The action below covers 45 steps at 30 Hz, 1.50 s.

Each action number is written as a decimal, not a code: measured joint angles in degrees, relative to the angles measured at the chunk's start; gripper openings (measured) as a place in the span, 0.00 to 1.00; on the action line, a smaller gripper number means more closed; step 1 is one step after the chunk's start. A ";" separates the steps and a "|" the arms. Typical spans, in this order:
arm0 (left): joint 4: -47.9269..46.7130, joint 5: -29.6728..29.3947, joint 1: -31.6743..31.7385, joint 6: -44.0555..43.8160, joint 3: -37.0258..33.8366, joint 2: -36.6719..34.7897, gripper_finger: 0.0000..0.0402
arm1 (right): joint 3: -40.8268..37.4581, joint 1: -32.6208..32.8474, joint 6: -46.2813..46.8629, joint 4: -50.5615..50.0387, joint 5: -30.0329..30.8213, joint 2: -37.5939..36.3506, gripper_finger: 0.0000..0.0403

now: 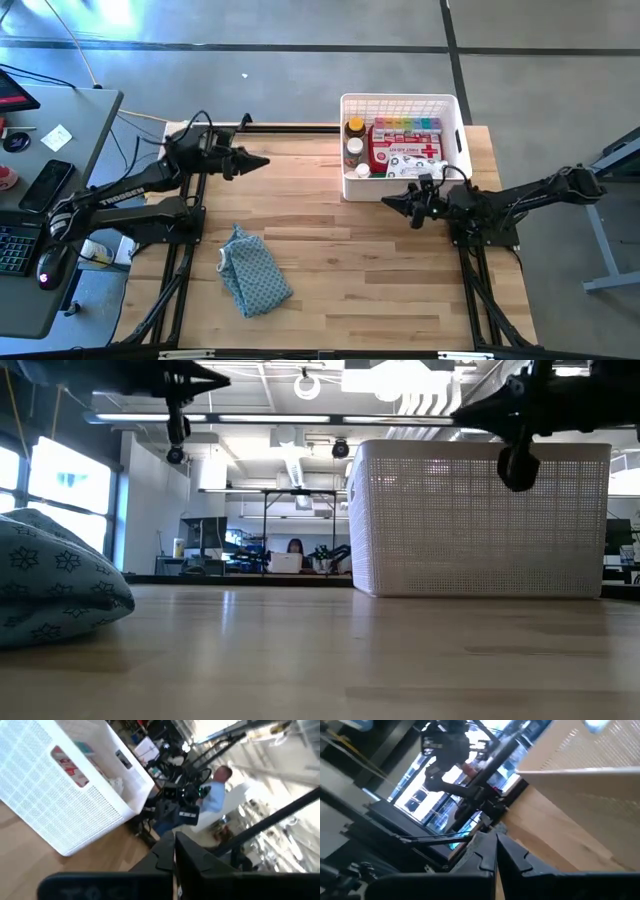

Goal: Pick & place medical supplies in basket/bin
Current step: Return to Home Position

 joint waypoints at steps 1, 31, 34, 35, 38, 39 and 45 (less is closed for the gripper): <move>1.65 -1.20 -0.79 -1.00 -1.48 -0.40 0.11 | -0.02 -0.02 0.72 -0.64 0.24 0.32 0.00; 31.03 -19.88 -22.44 -10.79 -27.42 -1.40 0.05 | 0.04 -2.35 0.96 13.51 -5.19 16.03 0.00; 26.29 -25.45 -27.41 -9.14 -27.39 -0.92 0.06 | 0.03 -2.06 2.11 15.22 -5.22 18.50 0.00; 23.96 -27.18 -28.95 -8.76 -27.40 -0.77 0.07 | 0.00 -1.66 3.27 16.62 -5.23 19.29 0.00; 19.62 -28.87 -31.38 -7.12 -27.42 -0.70 0.09 | 0.03 0.07 3.24 23.62 -5.12 21.55 0.00; 20.39 -27.89 -31.21 -6.48 -27.70 -0.72 0.08 | 0.04 0.49 2.57 25.01 -5.21 21.96 0.00; 29.67 -19.00 -24.39 -9.40 -31.80 -2.31 0.05 | -0.05 -2.19 1.14 24.40 -8.31 19.89 0.00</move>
